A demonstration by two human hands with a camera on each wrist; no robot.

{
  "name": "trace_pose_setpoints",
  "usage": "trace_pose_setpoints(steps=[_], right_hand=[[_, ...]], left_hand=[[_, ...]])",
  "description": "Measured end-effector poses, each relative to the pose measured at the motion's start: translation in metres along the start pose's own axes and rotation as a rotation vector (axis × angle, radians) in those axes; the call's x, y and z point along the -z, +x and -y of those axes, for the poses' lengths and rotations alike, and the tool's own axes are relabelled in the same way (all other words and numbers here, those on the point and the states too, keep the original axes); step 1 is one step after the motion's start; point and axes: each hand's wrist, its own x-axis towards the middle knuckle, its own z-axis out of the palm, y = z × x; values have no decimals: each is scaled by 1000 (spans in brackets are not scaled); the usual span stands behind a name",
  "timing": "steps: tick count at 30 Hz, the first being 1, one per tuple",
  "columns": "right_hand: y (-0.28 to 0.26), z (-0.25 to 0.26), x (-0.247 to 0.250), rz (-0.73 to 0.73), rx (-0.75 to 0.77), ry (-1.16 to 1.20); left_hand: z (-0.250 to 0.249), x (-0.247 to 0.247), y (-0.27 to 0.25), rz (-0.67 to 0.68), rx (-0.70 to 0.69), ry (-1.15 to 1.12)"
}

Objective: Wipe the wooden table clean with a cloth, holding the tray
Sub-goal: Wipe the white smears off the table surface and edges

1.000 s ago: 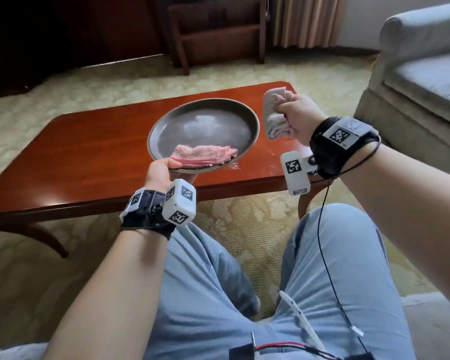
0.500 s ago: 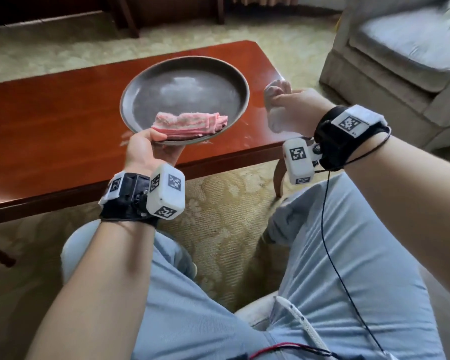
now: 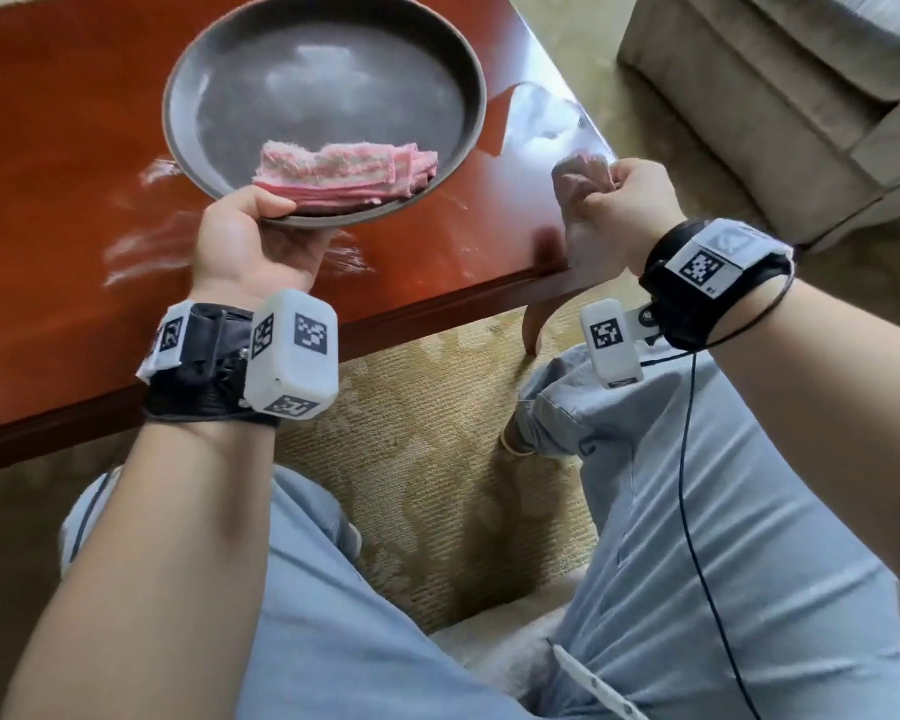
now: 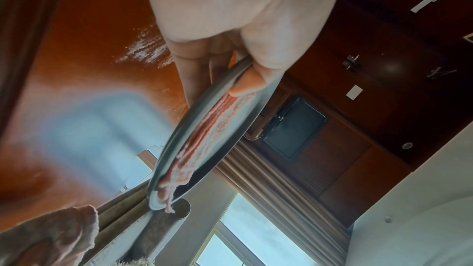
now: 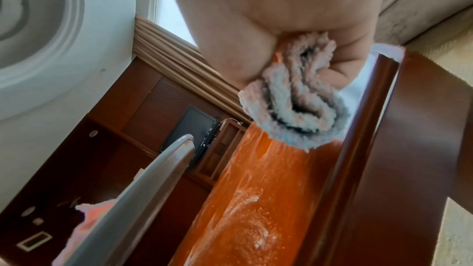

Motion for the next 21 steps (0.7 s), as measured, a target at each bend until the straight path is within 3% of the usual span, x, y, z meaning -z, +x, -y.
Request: trace_pose_setpoints(steps=[9,16,21], right_hand=[[30,6,-24,-82,115,-285],[38,8,-35,10,174,-634],[31,10,-41,36,219,-738]], left_hand=[[-5,2,22,9,4,-18],[-10,14,21,-13,32,20],[-13,16,18,8,45,74]])
